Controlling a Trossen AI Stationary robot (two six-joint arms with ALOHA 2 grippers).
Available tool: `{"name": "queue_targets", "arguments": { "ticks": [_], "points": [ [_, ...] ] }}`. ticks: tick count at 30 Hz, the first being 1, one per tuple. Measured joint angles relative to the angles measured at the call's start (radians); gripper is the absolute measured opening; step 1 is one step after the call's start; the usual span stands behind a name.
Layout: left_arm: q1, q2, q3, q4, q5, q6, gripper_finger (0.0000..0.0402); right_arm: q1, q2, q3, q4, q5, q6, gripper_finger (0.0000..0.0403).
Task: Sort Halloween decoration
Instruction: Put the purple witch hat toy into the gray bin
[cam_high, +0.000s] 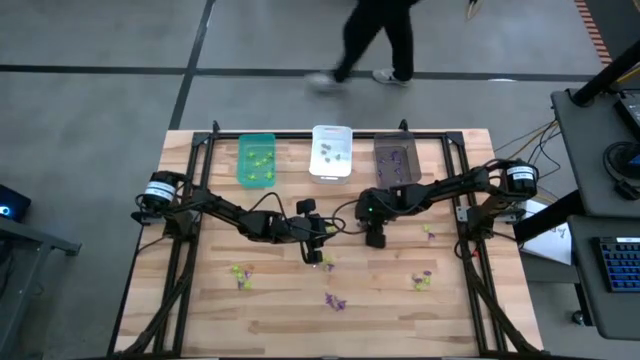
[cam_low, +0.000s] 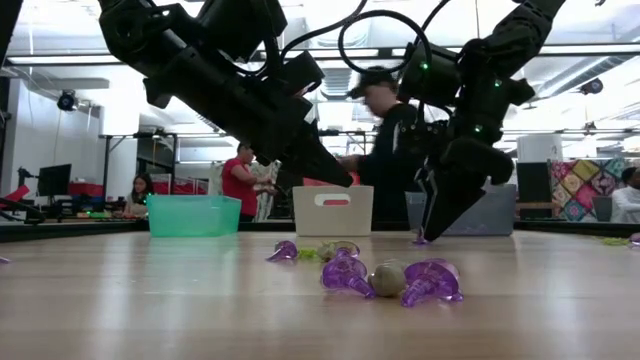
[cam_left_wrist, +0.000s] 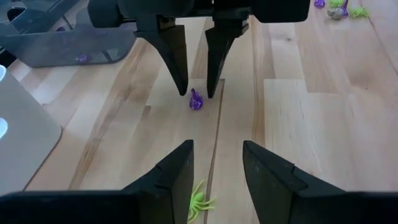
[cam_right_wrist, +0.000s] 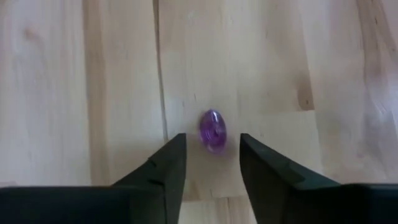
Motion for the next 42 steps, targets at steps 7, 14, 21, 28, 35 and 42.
{"name": "queue_targets", "arguments": {
  "ticks": [7,14,21,28,35,42],
  "points": [
    [0.0,0.0,0.0,0.004,0.0,0.0,0.0121,0.0,0.007,0.005,0.031,-0.018,0.02,0.0158],
    [0.0,0.0,0.0,0.008,0.0,-0.001,0.0121,0.0,0.019,0.006,0.064,-0.017,0.023,0.01],
    [0.0,0.0,0.0,0.008,0.0,-0.005,0.0121,0.0,0.019,0.006,0.062,-0.018,0.018,0.0017],
    [0.0,0.0,0.0,0.008,0.0,-0.008,0.0121,0.0,0.017,0.006,0.062,-0.017,0.018,0.001],
    [-0.001,-0.042,0.0,-0.032,0.0,-0.008,0.0121,0.0,-0.023,0.08,-0.018,-0.003,0.017,0.0009],
    [-0.001,-0.177,-0.001,-0.163,0.0,0.008,0.0121,-0.053,-0.053,0.317,-0.341,0.215,-0.07,0.0009]
  ]
}}
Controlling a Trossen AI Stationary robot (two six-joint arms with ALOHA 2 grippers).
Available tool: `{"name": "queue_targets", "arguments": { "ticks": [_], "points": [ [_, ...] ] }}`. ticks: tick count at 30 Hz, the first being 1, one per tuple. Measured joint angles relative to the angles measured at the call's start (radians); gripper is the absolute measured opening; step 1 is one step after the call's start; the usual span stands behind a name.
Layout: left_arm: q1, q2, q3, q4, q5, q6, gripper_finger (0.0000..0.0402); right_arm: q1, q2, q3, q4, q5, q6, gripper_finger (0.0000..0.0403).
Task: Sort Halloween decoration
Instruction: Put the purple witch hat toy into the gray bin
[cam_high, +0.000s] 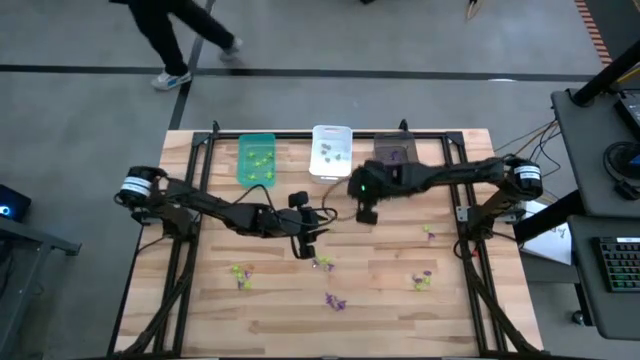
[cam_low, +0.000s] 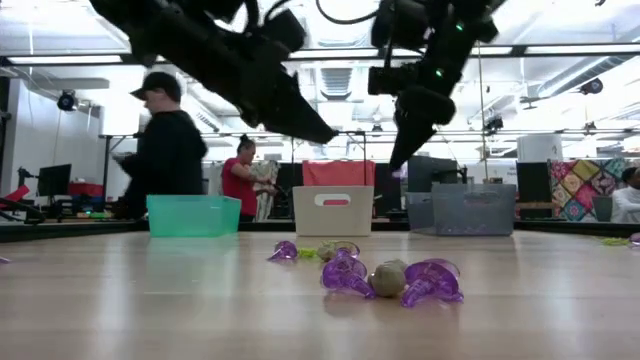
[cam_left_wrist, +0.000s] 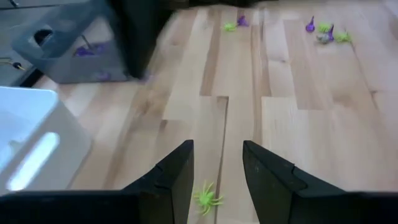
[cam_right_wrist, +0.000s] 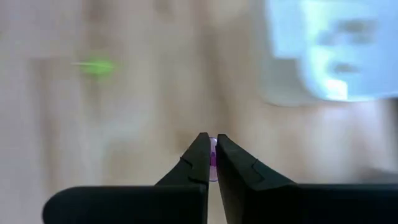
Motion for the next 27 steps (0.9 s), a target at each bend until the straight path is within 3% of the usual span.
{"name": "queue_targets", "arguments": {
  "ticks": [4,11,17,20,27],
  "points": [
    [0.0,-0.079,0.0,-0.092,0.0,-0.003,0.0121,-0.101,0.002,0.128,-0.169,0.084,-0.036,0.0009],
    [0.0,-0.164,0.0,-0.218,0.0,-0.062,0.0121,-0.392,0.003,0.177,-0.31,0.078,-0.036,0.0009],
    [0.0,-0.158,0.0,-0.226,0.0,-0.072,0.0121,-0.623,0.004,0.069,-0.221,-0.086,0.041,0.001],
    [0.001,-0.145,0.0,-0.23,0.0,-0.072,0.0121,-0.675,0.004,0.018,-0.136,-0.173,0.067,0.002],
    [0.002,-0.123,0.0,-0.228,0.0,-0.073,0.0121,-0.68,0.004,-0.016,-0.08,-0.181,0.084,0.008]
  ]
}}
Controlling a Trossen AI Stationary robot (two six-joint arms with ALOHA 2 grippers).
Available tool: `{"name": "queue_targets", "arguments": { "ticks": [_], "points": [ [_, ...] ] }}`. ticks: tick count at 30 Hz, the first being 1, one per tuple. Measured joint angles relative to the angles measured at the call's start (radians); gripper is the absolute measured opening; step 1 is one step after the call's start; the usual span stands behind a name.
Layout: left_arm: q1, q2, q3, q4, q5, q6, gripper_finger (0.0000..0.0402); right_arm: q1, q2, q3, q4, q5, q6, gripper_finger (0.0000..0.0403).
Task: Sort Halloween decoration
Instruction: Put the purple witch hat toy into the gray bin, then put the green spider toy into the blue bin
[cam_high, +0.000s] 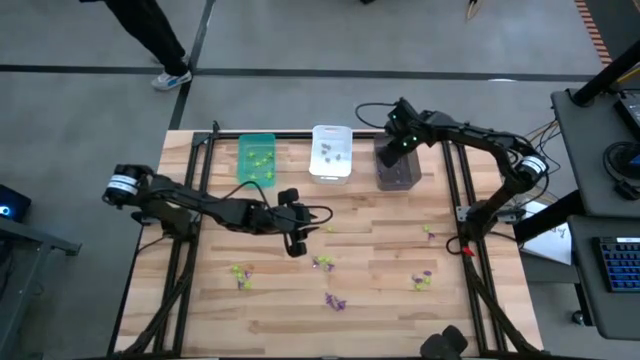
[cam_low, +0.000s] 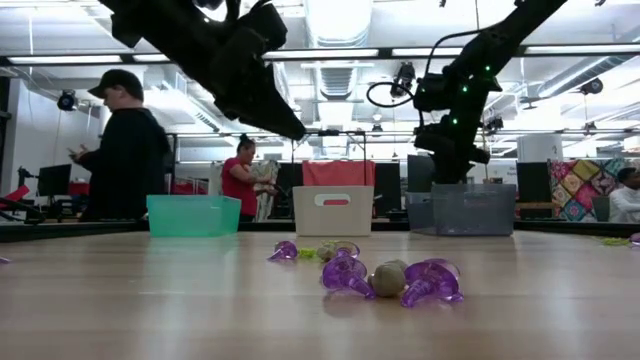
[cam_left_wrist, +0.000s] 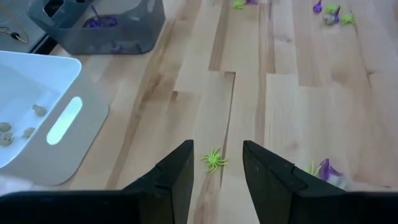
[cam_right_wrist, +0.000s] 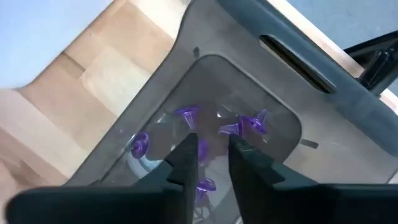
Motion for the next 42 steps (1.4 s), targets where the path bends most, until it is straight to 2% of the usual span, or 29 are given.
{"name": "queue_targets", "arguments": {
  "ticks": [5,10,20,27,34,42],
  "points": [
    [0.0,0.018,0.0,0.003,0.0,0.0,0.0121,0.002,-0.012,0.015,-0.004,-0.002,0.033,0.0126],
    [0.0,0.043,0.0,0.003,0.0,0.001,0.0121,0.034,-0.069,0.029,-0.028,-0.034,0.059,0.0147],
    [0.0,0.142,0.0,0.063,0.001,0.008,0.0121,0.227,-0.31,-0.015,-0.026,-0.021,0.123,0.0131],
    [0.0,0.203,0.001,0.197,0.002,0.056,0.0121,0.437,-0.442,-0.091,0.011,0.079,0.2,0.0123],
    [0.001,0.294,0.001,0.274,0.003,0.083,0.0121,0.619,-0.481,-0.179,0.154,0.14,0.203,0.0124],
    [0.003,0.366,0.001,0.312,-0.001,0.084,0.0121,0.759,-0.403,-0.297,0.438,0.132,0.205,0.0114]
  ]
}}
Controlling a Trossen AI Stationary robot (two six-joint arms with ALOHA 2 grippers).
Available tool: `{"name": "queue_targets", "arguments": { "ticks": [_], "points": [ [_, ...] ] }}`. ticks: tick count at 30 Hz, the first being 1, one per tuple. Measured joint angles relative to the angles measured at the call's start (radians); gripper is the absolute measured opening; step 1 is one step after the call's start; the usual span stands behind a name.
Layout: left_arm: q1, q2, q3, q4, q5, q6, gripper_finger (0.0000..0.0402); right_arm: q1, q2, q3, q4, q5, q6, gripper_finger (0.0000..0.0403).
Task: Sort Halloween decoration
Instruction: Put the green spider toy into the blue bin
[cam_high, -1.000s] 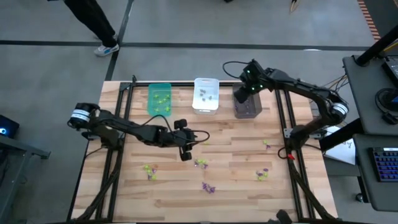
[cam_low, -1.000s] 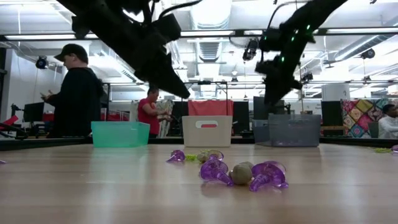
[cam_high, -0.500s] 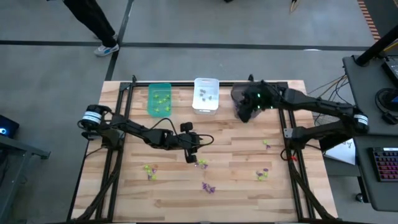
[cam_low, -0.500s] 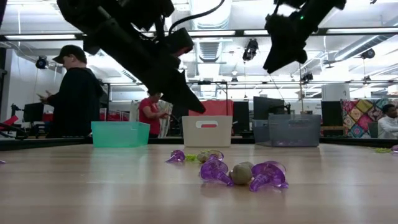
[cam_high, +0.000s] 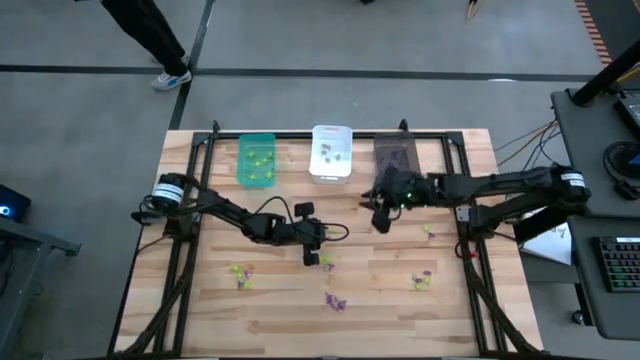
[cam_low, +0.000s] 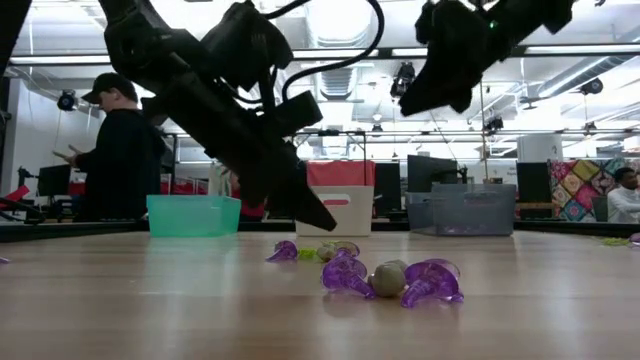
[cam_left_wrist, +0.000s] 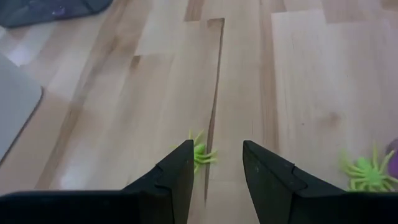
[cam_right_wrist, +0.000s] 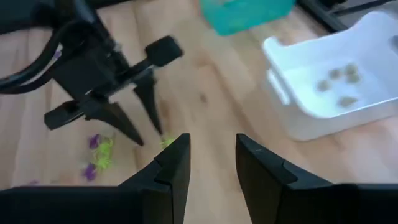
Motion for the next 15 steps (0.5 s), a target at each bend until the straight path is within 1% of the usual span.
{"name": "queue_targets", "arguments": {
  "ticks": [3,5,8,10,12,13,15],
  "points": [
    [0.0,0.006,0.0,0.0,-0.041,0.005,0.0119,0.021,0.064,-0.016,0.038,0.0,0.053,0.0106],
    [0.0,0.006,0.0,-0.001,-0.071,0.019,0.0111,0.029,0.118,-0.016,0.051,0.001,0.09,0.0099],
    [0.004,0.006,0.0,0.0,-0.076,0.043,0.008,0.036,0.2,-0.017,0.091,0.0,0.132,0.0082],
    [0.009,0.006,0.0,-0.001,-0.076,0.051,0.0047,0.038,0.254,-0.017,0.124,-0.002,0.15,0.0068],
    [0.015,0.012,0.0,-0.002,-0.075,0.051,0.0014,0.038,0.305,-0.017,0.157,-0.028,0.152,0.0052],
    [0.018,0.017,0.0,-0.002,-0.074,0.05,0.0008,0.037,0.328,-0.017,0.179,-0.051,0.152,0.0045],
    [0.019,0.031,0.0,0.001,-0.075,0.047,0.0011,0.038,0.372,-0.017,0.222,-0.079,0.153,0.0034]
  ]
}}
